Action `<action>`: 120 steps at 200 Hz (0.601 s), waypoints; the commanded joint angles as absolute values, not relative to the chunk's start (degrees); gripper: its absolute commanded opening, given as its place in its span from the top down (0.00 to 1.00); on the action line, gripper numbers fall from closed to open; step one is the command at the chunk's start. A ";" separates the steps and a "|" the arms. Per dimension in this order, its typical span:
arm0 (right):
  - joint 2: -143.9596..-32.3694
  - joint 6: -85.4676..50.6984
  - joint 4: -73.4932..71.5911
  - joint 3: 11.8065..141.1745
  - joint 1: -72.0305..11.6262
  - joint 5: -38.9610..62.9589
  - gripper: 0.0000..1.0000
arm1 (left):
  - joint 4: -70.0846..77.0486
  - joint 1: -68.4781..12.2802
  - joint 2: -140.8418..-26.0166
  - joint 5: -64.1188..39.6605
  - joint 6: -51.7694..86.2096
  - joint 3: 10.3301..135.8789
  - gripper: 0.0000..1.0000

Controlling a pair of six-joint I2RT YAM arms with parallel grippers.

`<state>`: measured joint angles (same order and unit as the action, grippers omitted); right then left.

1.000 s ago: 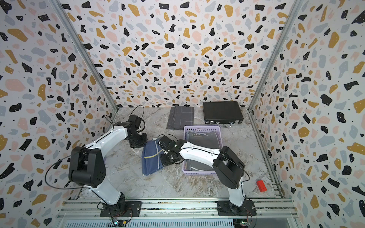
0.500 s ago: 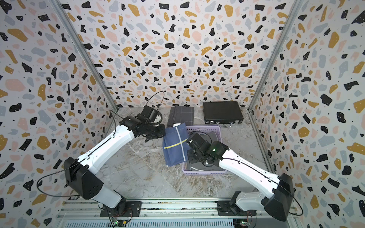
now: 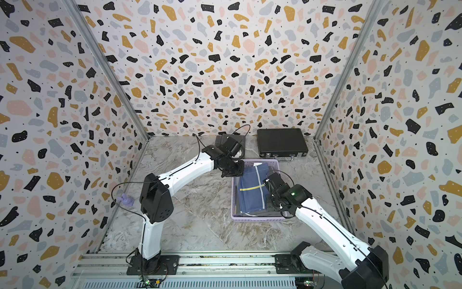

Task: Put the folded pillowcase in the basket
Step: Place the pillowcase in the basket.

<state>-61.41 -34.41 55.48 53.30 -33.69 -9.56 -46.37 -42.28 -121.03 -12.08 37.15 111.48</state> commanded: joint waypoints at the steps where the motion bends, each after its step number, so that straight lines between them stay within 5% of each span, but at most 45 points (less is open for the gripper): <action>1: -62.62 -32.24 54.98 51.19 -30.49 -8.31 1.00 | -44.17 -42.10 -124.76 -12.25 37.17 116.26 0.93; 37: -68.49 -30.87 49.31 48.14 -25.82 -5.24 1.00 | -44.20 -42.10 -130.59 -12.61 36.96 120.29 0.87; 50: -69.66 -30.67 47.84 47.37 -25.18 -5.05 1.00 | -44.28 -42.01 -131.93 -12.74 36.97 120.22 0.73; 60: -69.68 -30.59 46.65 46.60 -24.93 -5.67 1.00 | -44.23 -41.95 -132.22 -12.64 37.01 119.61 0.48; 89: -67.64 -30.58 47.35 46.36 -24.61 -8.75 0.55 | -40.88 -41.66 -127.44 -12.82 35.59 113.36 0.08; 120: -61.72 -31.42 50.85 47.66 -24.60 -9.72 0.46 | -34.73 -41.52 -115.34 -10.33 33.30 103.54 0.00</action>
